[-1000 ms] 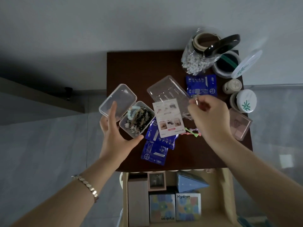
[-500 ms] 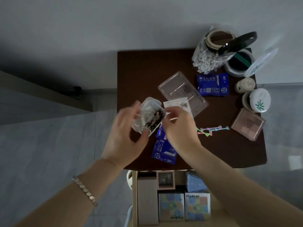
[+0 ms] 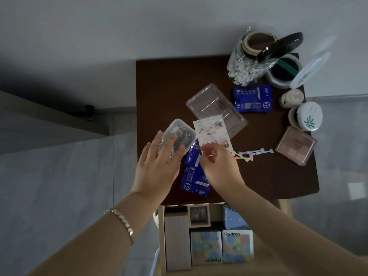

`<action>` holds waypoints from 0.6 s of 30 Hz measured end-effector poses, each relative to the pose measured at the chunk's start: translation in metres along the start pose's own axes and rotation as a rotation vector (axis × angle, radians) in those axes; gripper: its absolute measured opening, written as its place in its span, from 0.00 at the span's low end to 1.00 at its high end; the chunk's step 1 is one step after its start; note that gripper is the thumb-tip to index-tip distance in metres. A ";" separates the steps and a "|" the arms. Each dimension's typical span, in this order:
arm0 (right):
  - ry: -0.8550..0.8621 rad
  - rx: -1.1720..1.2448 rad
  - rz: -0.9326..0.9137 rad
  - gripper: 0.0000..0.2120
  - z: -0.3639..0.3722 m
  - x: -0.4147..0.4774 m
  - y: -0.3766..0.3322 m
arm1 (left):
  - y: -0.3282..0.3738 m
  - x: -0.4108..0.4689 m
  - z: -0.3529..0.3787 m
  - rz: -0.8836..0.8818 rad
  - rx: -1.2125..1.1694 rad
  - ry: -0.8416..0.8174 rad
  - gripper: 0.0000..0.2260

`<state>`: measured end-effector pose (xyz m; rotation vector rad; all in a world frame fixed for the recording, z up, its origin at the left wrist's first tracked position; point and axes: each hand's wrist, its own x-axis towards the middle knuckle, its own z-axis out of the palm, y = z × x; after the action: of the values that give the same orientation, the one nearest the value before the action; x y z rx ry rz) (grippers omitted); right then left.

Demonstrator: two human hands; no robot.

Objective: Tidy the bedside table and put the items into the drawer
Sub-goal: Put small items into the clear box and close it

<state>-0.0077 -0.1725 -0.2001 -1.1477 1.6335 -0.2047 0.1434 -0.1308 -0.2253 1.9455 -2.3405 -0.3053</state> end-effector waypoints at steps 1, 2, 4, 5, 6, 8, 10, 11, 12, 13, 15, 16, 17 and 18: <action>-0.002 0.004 0.012 0.12 -0.003 -0.002 0.004 | 0.001 0.000 -0.002 -0.095 -0.152 -0.009 0.20; -0.007 0.020 0.027 0.12 -0.006 -0.003 0.008 | 0.001 0.000 -0.004 -0.224 -0.325 -0.020 0.20; -0.026 0.057 0.061 0.12 -0.010 -0.007 0.015 | 0.000 0.000 -0.006 -0.505 -0.610 -0.060 0.25; -0.032 0.079 0.069 0.12 -0.010 -0.009 0.016 | -0.001 -0.001 -0.006 -0.648 -0.734 -0.056 0.30; -0.026 0.099 0.063 0.11 -0.011 -0.010 0.016 | -0.002 -0.003 -0.006 -0.772 -0.867 -0.040 0.33; 0.004 0.108 0.015 0.13 -0.009 -0.010 0.014 | -0.003 -0.006 -0.006 -0.886 -0.979 -0.032 0.30; 0.019 0.081 -0.074 0.18 -0.004 -0.008 0.007 | -0.003 -0.011 -0.004 -0.917 -0.976 -0.015 0.20; 0.021 0.066 -0.122 0.20 -0.003 -0.006 0.004 | -0.001 -0.010 -0.005 -0.947 -1.025 0.015 0.16; 0.014 0.038 -0.172 0.22 0.001 -0.005 0.001 | 0.001 -0.011 -0.007 -0.985 -1.091 0.049 0.14; 0.014 -0.005 -0.222 0.23 0.002 -0.003 -0.001 | 0.004 -0.008 -0.009 -1.021 -1.155 0.078 0.13; 0.026 -0.085 -0.281 0.24 0.007 0.001 -0.006 | 0.008 -0.004 -0.015 -1.090 -1.221 0.115 0.14; 0.047 -0.088 -0.275 0.23 0.010 0.003 -0.008 | 0.009 -0.003 -0.017 -1.113 -1.224 0.117 0.15; 0.075 -0.062 -0.256 0.23 0.013 0.005 -0.010 | 0.009 -0.001 -0.018 -1.131 -1.215 0.114 0.16; 0.109 -0.028 -0.236 0.22 0.016 0.006 -0.012 | 0.008 0.000 -0.019 -1.145 -1.206 0.111 0.17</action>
<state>0.0125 -0.1769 -0.2035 -1.3717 1.5966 -0.4033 0.1388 -0.1310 -0.2055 2.0639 -0.3496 -1.2045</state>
